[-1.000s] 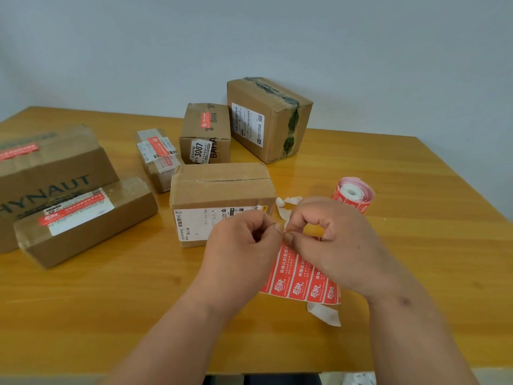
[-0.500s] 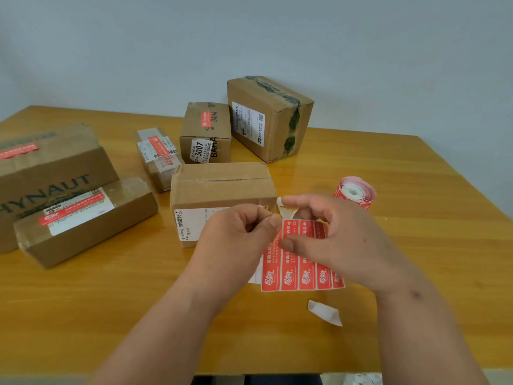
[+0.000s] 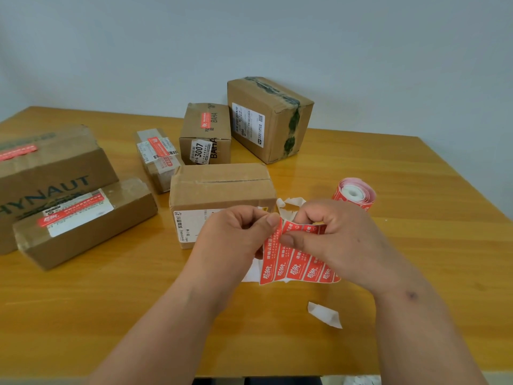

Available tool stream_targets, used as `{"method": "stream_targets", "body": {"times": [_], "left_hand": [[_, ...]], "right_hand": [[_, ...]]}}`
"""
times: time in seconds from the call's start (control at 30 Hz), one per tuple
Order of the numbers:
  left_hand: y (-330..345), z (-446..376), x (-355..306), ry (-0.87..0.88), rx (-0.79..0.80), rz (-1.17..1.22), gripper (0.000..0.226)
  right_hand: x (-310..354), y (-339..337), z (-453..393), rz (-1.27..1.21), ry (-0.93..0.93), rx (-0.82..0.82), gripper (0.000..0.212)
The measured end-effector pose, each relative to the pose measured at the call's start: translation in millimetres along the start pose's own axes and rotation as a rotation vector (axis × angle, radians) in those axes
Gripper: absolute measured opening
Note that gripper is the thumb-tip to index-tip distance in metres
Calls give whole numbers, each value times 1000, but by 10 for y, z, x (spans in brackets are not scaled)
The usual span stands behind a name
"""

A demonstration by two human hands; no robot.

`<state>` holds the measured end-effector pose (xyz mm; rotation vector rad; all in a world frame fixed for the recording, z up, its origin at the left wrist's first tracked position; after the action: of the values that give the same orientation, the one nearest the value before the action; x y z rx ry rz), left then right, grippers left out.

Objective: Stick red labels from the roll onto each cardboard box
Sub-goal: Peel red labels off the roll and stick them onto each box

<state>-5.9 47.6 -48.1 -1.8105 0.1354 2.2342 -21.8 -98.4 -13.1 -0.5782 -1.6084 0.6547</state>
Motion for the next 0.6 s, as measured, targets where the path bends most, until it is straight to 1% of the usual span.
{"method": "stream_targets", "body": {"times": [0.13, 0.23, 0.33, 0.43, 0.5, 0.6], "left_hand": [[5, -11, 15, -13, 12, 52, 38], [7, -1, -7, -9, 53, 93, 42], [15, 5, -22, 3, 97, 35, 38], [2, 0, -32, 13, 88, 12, 29], [-10, 4, -45, 14, 73, 3, 25], [-29, 13, -55, 19, 47, -1, 31]], "right_hand": [[-4, 7, 8, -48, 5, -9, 22], [-23, -16, 16, -75, 21, -25, 22], [-23, -32, 25, -66, 38, -27, 23], [-17, -28, 26, -75, 52, 4, 20], [-27, -6, 25, -97, 78, 55, 22], [-49, 12, 13, -73, 99, 83, 20]]}}
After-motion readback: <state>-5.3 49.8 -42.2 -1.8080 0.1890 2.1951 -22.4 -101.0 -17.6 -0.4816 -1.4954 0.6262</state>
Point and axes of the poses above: each hand's wrist, its own z-axis away from the middle knuckle, its own y-axis out of the palm, x = y × z, the point moved 7 cm from there along -z, towards the middle knuckle, and after that the axes turned 5 degrees about -y, right-handed, at the moved point
